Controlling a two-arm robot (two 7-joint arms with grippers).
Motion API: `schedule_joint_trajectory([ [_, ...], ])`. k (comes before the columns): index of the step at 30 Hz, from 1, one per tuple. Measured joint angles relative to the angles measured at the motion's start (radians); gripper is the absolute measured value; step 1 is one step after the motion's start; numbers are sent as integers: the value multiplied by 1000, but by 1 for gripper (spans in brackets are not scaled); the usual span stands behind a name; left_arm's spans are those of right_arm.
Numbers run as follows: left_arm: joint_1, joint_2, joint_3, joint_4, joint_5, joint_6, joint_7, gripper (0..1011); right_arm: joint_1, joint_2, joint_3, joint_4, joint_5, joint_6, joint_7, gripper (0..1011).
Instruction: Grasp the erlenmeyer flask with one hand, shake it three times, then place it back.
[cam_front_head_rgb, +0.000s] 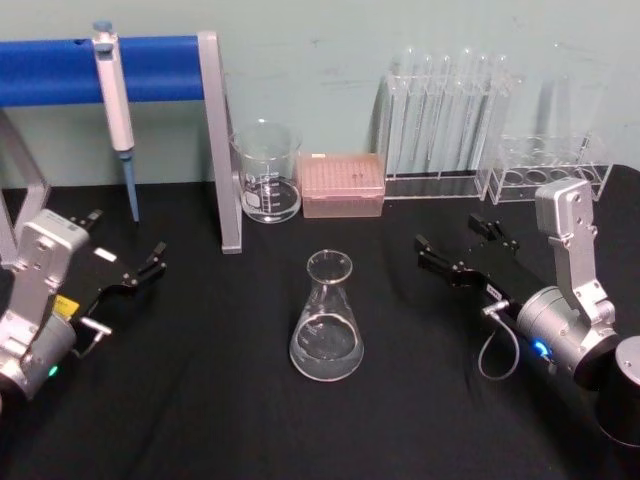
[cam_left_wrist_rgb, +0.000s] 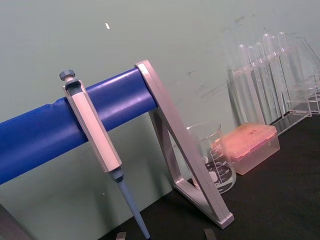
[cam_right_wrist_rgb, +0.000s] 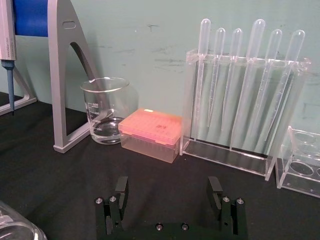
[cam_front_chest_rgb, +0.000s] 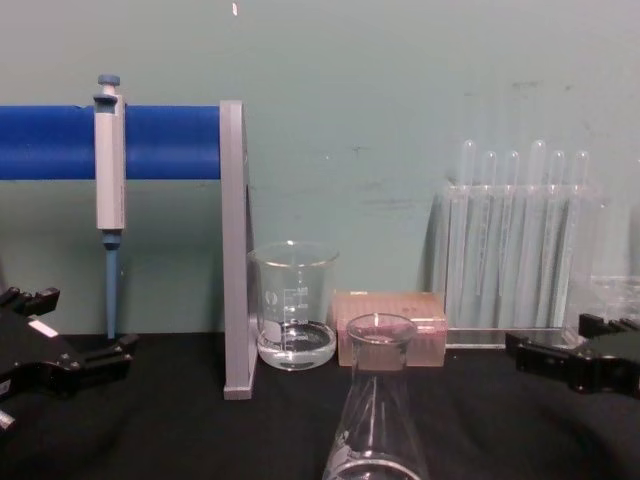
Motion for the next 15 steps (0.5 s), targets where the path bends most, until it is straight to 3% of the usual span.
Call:
schedule_joint_trajectory([
  [15, 0, 0, 0, 0, 0, 0, 0, 1001, 0, 0, 0, 0, 0, 0, 0, 1000],
])
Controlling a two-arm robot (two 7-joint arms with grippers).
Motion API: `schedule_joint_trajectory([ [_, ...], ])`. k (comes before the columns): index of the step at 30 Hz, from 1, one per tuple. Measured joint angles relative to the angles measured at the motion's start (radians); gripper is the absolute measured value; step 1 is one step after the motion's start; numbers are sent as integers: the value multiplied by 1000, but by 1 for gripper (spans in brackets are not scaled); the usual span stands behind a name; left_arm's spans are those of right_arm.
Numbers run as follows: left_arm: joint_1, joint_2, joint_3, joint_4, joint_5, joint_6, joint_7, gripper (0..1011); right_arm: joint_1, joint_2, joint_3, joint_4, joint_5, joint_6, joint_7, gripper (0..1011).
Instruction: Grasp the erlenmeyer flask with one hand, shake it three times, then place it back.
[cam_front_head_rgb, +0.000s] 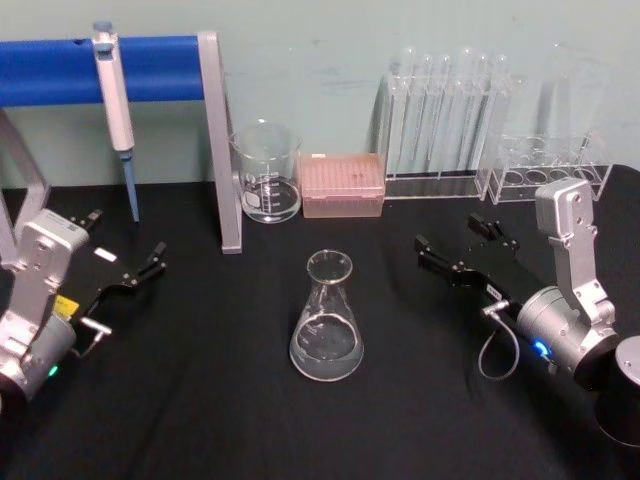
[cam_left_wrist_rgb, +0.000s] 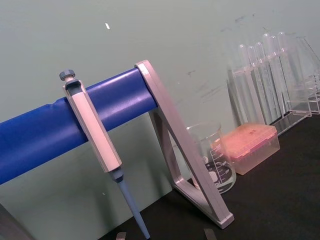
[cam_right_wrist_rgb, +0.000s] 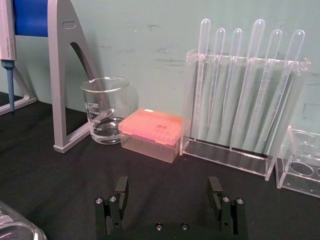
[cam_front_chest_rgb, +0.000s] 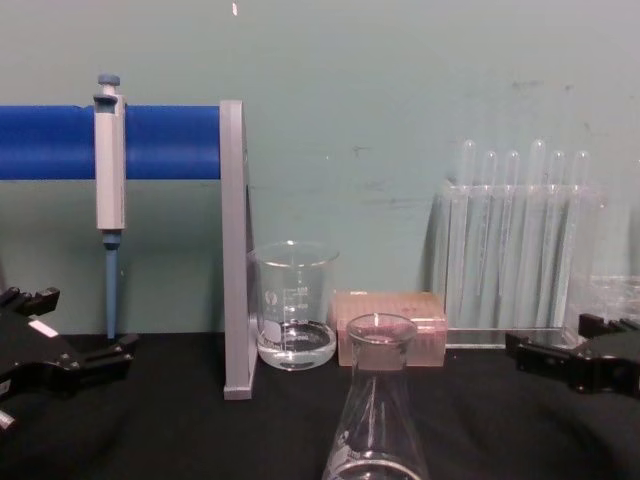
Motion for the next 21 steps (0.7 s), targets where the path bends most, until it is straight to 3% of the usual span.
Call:
schedule_joint_trajectory([
  [21, 0, 0, 0, 0, 0, 0, 0, 1001, 0, 0, 0, 0, 0, 0, 0, 1000],
])
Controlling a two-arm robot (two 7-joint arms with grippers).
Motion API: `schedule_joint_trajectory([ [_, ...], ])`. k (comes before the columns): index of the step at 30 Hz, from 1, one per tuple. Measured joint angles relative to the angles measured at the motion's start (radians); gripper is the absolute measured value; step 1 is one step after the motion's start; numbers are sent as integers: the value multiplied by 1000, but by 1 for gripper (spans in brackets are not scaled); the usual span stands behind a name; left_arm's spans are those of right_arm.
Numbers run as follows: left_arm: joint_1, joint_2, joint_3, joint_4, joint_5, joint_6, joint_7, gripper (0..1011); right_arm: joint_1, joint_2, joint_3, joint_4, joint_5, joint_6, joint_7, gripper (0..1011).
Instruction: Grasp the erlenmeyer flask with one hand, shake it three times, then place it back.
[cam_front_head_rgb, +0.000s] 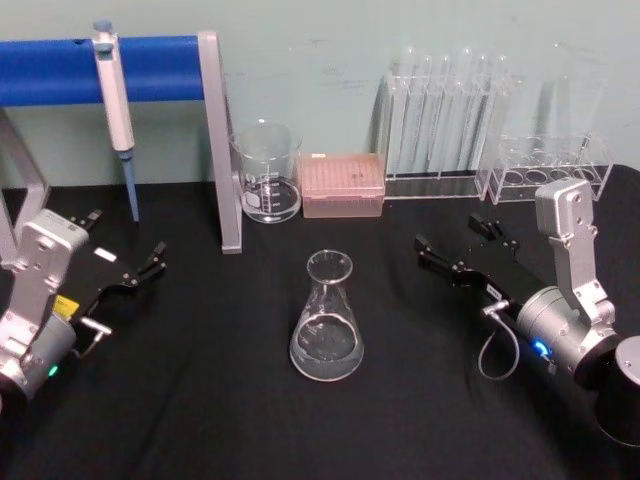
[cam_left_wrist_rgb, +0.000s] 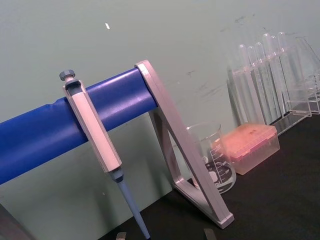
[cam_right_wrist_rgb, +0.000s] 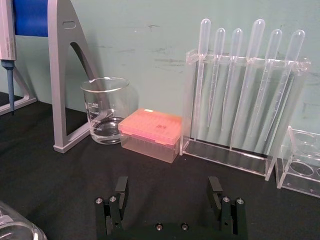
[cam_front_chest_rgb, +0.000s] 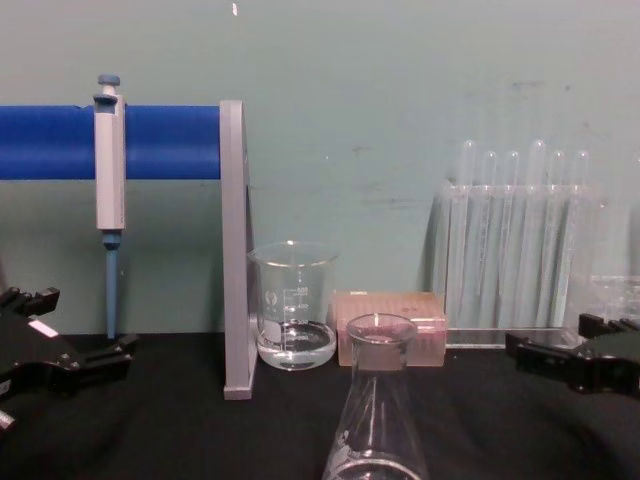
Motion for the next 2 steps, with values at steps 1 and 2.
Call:
schedule_joint_trajectory([
  [1, 0, 0, 0, 0, 0, 0, 0, 1001, 0, 0, 0, 0, 0, 0, 0, 1000],
  [2, 0, 0, 0, 0, 0, 0, 0, 1001, 0, 0, 0, 0, 0, 0, 0, 1000],
])
